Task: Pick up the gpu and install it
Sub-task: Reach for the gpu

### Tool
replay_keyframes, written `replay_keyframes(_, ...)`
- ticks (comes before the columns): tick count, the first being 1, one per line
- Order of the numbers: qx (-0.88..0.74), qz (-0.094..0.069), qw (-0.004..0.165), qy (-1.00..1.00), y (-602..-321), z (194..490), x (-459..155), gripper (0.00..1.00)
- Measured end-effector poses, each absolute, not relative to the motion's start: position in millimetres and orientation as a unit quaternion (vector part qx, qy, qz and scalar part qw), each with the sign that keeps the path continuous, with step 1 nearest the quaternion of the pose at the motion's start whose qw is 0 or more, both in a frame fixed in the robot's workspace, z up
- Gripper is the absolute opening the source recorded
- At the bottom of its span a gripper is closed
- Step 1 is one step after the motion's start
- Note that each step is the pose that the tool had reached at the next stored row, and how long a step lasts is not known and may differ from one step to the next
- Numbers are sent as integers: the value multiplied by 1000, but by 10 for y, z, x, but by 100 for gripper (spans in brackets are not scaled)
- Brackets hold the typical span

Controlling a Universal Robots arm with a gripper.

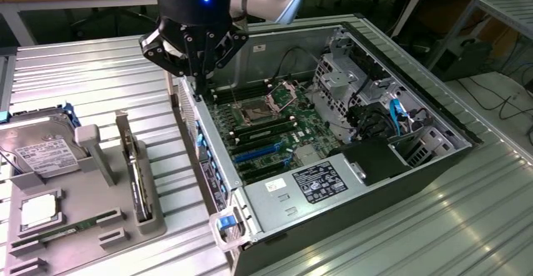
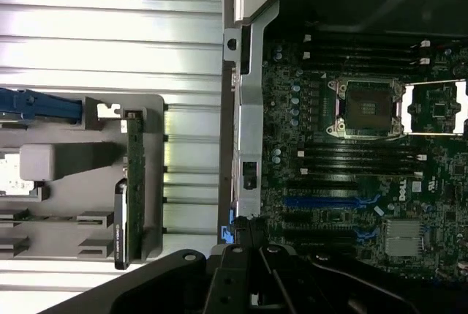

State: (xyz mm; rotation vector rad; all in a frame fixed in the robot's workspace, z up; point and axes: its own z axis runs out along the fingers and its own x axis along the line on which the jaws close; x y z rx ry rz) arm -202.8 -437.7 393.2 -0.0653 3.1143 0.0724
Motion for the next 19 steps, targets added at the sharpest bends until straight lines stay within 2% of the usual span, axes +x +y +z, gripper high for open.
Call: replay_keyframes(19,-63,24,12,998,-4594,3923,-2197,11)
